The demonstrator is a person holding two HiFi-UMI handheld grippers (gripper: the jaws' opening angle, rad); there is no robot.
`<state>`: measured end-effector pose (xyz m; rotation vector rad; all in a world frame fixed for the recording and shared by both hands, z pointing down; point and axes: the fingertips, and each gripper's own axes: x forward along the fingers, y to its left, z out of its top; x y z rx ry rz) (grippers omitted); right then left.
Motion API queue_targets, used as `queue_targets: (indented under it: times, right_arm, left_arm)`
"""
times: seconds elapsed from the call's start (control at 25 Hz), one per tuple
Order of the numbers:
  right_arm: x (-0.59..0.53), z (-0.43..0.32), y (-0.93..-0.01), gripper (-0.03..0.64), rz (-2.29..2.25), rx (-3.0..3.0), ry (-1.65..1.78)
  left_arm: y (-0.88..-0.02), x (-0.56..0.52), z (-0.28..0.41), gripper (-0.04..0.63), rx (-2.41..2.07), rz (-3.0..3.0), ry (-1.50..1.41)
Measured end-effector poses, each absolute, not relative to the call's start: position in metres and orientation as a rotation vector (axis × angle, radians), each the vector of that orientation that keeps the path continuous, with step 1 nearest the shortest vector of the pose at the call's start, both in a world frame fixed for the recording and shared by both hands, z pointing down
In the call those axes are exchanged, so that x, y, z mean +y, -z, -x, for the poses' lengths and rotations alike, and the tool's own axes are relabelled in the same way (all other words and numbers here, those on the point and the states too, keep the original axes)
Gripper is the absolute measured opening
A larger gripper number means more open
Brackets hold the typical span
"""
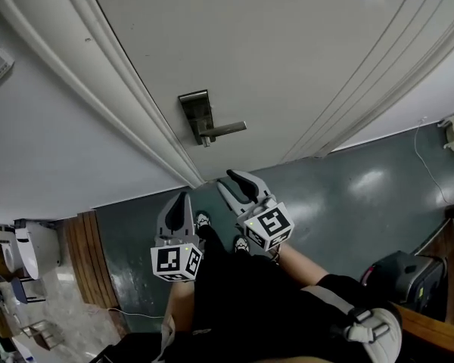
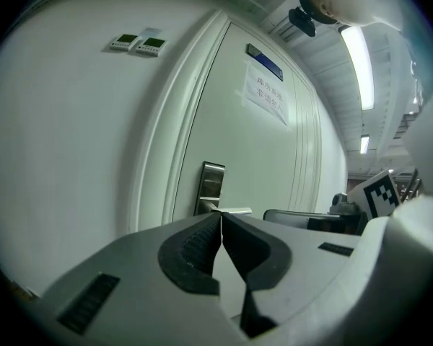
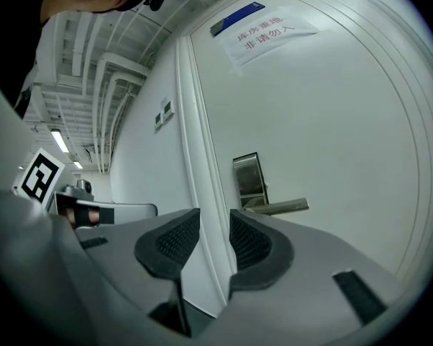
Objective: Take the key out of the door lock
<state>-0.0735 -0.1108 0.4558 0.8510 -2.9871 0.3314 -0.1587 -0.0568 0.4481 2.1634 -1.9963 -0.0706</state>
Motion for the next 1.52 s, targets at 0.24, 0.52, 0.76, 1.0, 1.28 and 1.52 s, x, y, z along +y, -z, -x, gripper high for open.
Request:
queue_targets:
  times: [0.24,0.52,0.76,1.0,1.28,1.52]
  right_arm:
    - [-0.153,0.083,-0.464,0.137,-0.971,-2.943,-0.375]
    - [-0.184,0.097,-0.502,0.140,-1.080,-2.848,-0.473]
    - [-0.197,0.097,-0.534,0.141,-1.178,-2.791,-0.666]
    - [-0.202,0.095,-0.548,0.146,-1.240,-2.788,-0.843]
    - [-0.204,0.098,-0.563,0.152,-1.200,-2.804,-0.989]
    - [-0.214,0.113,-0.573,0.163,-1.116,-2.827,-1.021]
  left_arm:
    - [-0.445,-0.099,0.181,0.025,-1.928,-2.231,0.039]
    - [-0.466,-0.152,0.195,0.025,-1.748,-2.336,-0.060]
    - [-0.495,-0.176,0.191,0.025,-1.563,-2.410,-0.161]
    - [-0.510,-0.186,0.189,0.025,-1.467,-2.444,-0.206]
    - [-0.530,-0.199,0.191,0.025,-1.543,-2.414,-0.249]
    - [-0.546,-0.201,0.194,0.025,-1.614,-2.342,-0.229]
